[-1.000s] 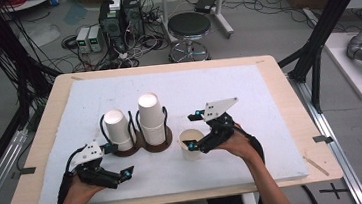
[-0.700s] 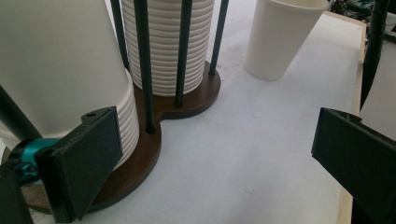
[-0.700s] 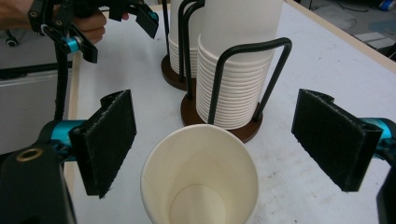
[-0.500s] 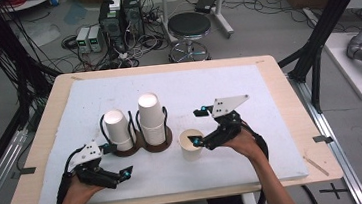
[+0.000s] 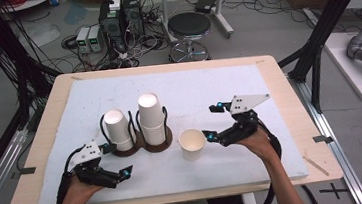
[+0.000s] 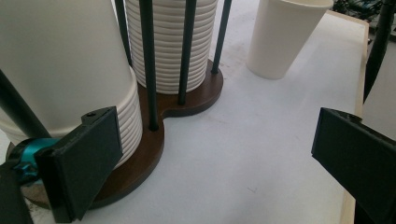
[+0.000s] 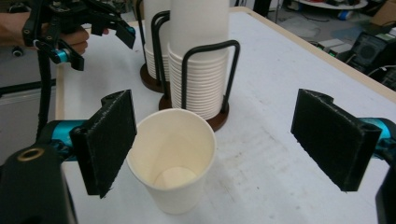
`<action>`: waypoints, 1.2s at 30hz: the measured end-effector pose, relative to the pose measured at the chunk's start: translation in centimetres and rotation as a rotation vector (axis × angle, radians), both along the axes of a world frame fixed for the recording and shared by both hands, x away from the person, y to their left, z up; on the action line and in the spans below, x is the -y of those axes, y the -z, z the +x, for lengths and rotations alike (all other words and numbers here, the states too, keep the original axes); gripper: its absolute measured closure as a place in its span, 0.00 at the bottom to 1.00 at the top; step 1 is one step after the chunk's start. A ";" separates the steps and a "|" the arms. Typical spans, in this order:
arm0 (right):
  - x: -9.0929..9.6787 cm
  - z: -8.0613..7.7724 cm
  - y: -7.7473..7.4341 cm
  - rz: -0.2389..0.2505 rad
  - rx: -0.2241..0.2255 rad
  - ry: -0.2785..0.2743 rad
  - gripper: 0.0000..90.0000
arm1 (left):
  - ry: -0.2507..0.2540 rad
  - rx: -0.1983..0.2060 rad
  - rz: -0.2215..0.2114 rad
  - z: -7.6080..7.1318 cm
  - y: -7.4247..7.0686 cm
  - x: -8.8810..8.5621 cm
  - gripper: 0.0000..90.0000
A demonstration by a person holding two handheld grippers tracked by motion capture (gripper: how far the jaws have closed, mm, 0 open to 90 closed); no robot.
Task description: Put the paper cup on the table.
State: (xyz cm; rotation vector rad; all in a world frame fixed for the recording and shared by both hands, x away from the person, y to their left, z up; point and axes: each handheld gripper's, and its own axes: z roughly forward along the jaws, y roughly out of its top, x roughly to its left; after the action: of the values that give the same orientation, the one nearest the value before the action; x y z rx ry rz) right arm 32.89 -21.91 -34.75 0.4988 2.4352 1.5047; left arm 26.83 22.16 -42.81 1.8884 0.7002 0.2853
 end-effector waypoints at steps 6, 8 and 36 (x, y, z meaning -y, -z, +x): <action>1.6 0.0 0.6 0.019 -0.005 0.053 0.16 | -0.010 0.001 -0.001 -0.1 0.0 -0.1 0.02; 2.0 -0.1 0.9 0.018 -0.006 0.068 0.16 | -0.011 0.001 0.000 -0.1 0.0 -0.1 0.02; 6.2 -1.5 6.0 0.059 -0.077 0.226 0.18 | -0.036 0.005 -0.005 -0.1 0.4 -0.6 0.02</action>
State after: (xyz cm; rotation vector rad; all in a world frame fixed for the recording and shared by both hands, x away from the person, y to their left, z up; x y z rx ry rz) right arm 31.38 -28.11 -40.79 0.8283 2.3031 1.4903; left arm 26.72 22.77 -43.18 1.8713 0.7315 0.3109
